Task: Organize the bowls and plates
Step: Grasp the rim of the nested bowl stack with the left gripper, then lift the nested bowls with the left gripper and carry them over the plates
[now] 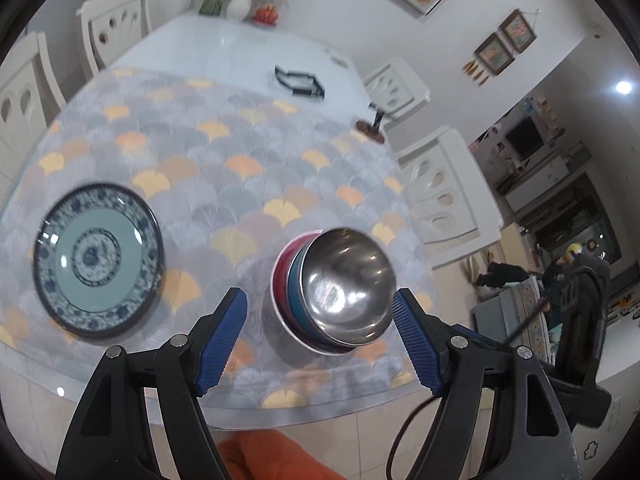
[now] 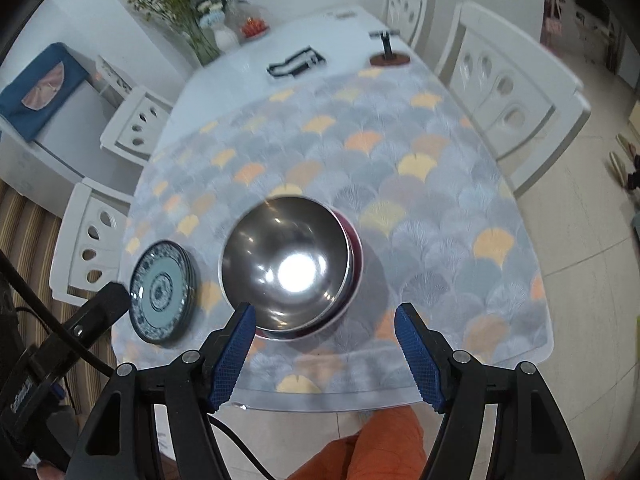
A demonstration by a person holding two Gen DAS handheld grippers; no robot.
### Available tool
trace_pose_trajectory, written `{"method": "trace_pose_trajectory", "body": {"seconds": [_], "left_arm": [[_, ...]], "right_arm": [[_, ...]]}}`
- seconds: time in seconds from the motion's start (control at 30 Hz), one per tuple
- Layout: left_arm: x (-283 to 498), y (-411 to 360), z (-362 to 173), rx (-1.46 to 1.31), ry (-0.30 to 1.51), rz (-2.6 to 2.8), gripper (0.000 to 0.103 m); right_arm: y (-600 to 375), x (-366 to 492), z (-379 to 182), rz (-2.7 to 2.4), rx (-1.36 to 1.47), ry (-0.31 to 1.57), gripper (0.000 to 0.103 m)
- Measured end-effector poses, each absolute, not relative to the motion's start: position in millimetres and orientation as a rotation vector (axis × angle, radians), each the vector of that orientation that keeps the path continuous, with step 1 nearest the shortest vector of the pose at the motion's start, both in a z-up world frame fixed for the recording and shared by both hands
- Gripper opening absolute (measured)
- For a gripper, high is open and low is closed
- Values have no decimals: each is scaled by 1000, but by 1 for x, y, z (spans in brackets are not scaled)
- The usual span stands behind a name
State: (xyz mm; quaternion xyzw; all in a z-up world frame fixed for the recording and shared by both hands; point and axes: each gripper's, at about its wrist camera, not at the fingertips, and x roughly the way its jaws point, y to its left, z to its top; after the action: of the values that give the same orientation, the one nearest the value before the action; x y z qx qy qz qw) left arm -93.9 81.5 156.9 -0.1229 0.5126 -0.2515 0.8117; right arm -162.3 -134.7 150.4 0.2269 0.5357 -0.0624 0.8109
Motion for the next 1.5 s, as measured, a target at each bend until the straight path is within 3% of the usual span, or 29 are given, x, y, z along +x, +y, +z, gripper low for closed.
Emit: {"method": "trace_pose_trajectory", "body": {"seconds": [0.3,0.43,0.57,0.93,1.13,1.5], "left_arm": [[-61,52,88,-297,1234,-498,72],[-49,45,68,-309,1283,-486,62],[-40,43,58,-345,1311,-481,59],[-30,39,34,-388,1381,-486,40],[-31,40,32,-394,1371,-500,41],[-35,35,40,-384,1357,-473,39]], "right_arm": [[-153,-139,100,-104,540,1193,69],[-161,-121,78,-76,575,1216,69],[-162,-105,65,-33,567,1221,68],[-161,-83,35,49,581,1270,60],[-156,-76,34,110,582,1259,53],[-152,-69,45,155,468,1254,51]]}}
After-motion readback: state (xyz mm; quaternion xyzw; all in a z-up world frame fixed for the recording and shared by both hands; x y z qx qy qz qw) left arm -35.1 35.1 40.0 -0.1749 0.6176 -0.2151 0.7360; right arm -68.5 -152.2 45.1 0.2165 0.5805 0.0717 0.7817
